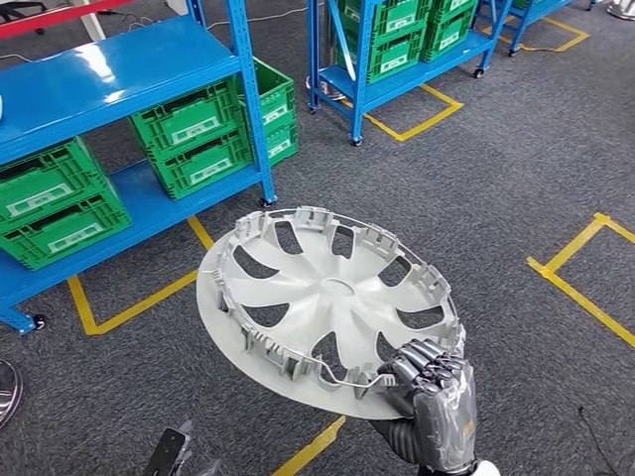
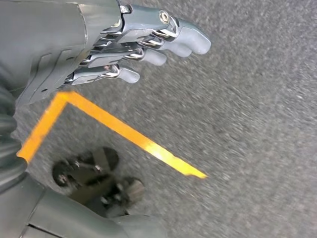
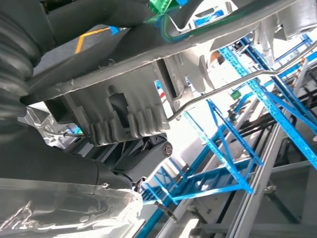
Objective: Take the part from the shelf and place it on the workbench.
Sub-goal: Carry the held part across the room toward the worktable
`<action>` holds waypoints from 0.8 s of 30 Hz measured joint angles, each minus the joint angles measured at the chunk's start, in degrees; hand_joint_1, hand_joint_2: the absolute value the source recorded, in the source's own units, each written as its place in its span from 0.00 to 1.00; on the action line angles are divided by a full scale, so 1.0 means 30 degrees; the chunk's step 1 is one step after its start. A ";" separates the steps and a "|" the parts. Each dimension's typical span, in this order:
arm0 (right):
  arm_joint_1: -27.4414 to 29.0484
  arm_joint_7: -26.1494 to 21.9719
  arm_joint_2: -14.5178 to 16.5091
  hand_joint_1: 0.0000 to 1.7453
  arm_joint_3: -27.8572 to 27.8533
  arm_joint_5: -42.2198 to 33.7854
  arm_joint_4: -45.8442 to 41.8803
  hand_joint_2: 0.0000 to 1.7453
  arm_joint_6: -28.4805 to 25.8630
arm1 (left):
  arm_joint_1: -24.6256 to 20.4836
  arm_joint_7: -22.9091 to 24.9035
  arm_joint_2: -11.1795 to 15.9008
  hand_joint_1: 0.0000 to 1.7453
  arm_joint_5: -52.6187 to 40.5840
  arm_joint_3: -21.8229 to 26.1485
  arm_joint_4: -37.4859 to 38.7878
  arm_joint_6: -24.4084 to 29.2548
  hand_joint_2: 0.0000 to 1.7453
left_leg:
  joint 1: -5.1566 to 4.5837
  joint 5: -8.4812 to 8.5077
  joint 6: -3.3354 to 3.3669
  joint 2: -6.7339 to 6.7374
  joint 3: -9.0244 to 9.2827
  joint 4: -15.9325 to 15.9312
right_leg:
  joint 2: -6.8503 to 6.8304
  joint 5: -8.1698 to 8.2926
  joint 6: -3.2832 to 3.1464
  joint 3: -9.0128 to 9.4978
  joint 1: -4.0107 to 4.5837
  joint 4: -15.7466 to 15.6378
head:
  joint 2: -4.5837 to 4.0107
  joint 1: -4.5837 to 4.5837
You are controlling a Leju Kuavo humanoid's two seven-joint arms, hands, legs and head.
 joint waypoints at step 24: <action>0.1555 -0.0656 -0.0038 1.00 -0.1095 -0.0300 -0.1133 1.00 0.0000 | 0.0468 0.0000 0.0058 0.00 -0.0965 -0.0155 0.0202 0.0547 1.00 | 0.0075 -0.1769 -0.0536 0.1034 -0.1840 0.4307 | -0.1217 -0.0441 -0.0555 0.0465 -0.0001 -0.0007 | 0.0000 0.0146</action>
